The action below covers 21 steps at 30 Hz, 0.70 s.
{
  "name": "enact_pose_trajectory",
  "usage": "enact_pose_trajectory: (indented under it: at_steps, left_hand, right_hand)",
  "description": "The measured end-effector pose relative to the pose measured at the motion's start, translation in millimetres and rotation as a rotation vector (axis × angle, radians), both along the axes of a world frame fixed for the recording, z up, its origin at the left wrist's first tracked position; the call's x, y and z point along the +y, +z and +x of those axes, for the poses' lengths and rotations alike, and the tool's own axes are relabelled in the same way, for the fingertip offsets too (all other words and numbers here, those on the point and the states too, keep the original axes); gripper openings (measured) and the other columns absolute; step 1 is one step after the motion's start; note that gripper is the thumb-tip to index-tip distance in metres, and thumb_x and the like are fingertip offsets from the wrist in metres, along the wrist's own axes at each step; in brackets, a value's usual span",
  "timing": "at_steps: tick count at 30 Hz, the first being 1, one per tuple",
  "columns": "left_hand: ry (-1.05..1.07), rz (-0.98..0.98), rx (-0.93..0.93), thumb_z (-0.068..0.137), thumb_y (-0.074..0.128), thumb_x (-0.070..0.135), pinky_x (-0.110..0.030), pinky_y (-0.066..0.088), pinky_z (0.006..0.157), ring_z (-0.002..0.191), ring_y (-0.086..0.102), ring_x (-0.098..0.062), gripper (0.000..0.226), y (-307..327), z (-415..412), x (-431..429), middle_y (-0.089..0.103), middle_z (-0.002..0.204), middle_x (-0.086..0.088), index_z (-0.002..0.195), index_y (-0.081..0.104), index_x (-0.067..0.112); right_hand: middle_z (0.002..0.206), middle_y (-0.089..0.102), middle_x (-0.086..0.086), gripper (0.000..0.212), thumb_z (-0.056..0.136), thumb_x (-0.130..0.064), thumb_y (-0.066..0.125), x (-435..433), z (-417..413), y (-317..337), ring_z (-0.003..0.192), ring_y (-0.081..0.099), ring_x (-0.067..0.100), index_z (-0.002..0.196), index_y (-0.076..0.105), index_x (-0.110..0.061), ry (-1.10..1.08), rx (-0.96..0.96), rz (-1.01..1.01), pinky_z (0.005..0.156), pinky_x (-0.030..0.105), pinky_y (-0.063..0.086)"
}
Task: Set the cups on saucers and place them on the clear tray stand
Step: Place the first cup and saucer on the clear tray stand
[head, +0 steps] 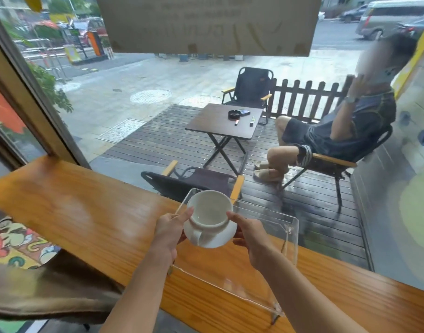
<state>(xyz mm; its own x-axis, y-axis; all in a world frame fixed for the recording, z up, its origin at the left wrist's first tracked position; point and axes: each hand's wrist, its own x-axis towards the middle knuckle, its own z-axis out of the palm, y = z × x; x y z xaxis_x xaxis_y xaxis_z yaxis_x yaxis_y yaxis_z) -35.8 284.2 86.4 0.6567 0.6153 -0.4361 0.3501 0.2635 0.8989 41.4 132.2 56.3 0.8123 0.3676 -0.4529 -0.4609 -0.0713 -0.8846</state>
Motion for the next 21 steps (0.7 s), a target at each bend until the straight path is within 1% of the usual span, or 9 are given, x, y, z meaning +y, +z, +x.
enact_pose_trajectory:
  at_steps: [7,10,11,14,17,19,21]
  left_hand:
    - [0.016,0.030,0.025,0.085,0.066,0.027,-0.053,0.050,0.096,0.106,0.063,-0.040,0.032,-6.6,12.8,16.7,0.068,0.106,-0.026,0.101,0.064,-0.001]
    - [0.024,0.022,0.036,0.086,0.063,0.024,-0.054,0.048,0.097,0.108,0.061,-0.042,0.023,-8.9,16.7,19.3,0.066,0.109,-0.029,0.092,0.063,0.002]
    - [0.026,0.016,0.041,0.086,0.063,0.023,-0.053,0.048,0.098,0.108,0.061,-0.042,0.022,-9.7,17.5,20.2,0.066,0.109,-0.028,0.092,0.063,0.002]
    - [0.038,-0.003,0.050,0.085,0.063,0.022,-0.053,0.048,0.099,0.109,0.061,-0.039,0.028,-11.2,19.1,22.5,0.066,0.109,-0.026,0.101,0.063,0.000]
    - [0.030,-0.030,0.060,0.082,0.064,0.021,-0.053,0.048,0.099,0.109,0.060,-0.036,0.030,-12.2,18.4,24.2,0.066,0.110,-0.022,0.105,0.063,0.002]
    - [0.006,-0.060,0.067,0.083,0.064,0.021,-0.053,0.051,0.094,0.110,0.058,-0.034,0.032,-12.6,16.5,24.9,0.064,0.114,-0.019,0.111,0.060,0.006]
    - [-0.020,-0.064,0.077,0.085,0.063,0.021,-0.052,0.055,0.088,0.111,0.057,-0.032,0.032,-13.3,15.8,26.0,0.061,0.117,-0.016,0.113,0.057,0.007]
  right_hand:
    - [0.082,0.066,0.007,0.030,0.080,-0.039,0.065,18.5,10.1,-10.5,0.075,0.059,0.021,0.087,0.068,-0.009,0.012,0.013,-0.030,0.068,0.030,0.043]
    - [0.084,0.066,0.006,0.033,0.082,-0.040,0.063,23.9,13.7,-14.4,0.078,0.058,0.021,0.090,0.068,-0.008,0.017,0.014,-0.037,0.068,0.030,0.043]
    - [0.085,0.066,0.007,0.036,0.082,-0.040,0.063,25.8,15.0,-15.2,0.078,0.058,0.021,0.093,0.068,-0.006,0.023,0.012,-0.042,0.068,0.030,0.043]
    - [0.093,0.065,0.009,0.047,0.083,-0.044,0.060,30.2,18.3,-15.5,0.082,0.057,0.021,0.105,0.066,-0.003,0.054,0.006,-0.074,0.067,0.030,0.042]
    - [0.102,0.066,0.009,0.049,0.084,-0.047,0.058,30.9,20.5,-17.1,0.088,0.059,0.020,0.109,0.064,-0.006,0.070,0.003,-0.086,0.067,0.030,0.042]
    - [0.105,0.065,0.009,0.050,0.083,-0.049,0.058,30.4,20.7,-18.3,0.090,0.059,0.020,0.109,0.064,-0.007,0.076,-0.003,-0.099,0.067,0.030,0.043]
    - [0.101,0.064,0.009,0.053,0.083,-0.052,0.057,30.4,20.9,-19.4,0.086,0.059,0.020,0.109,0.063,-0.007,0.078,-0.011,-0.135,0.067,0.029,0.045]
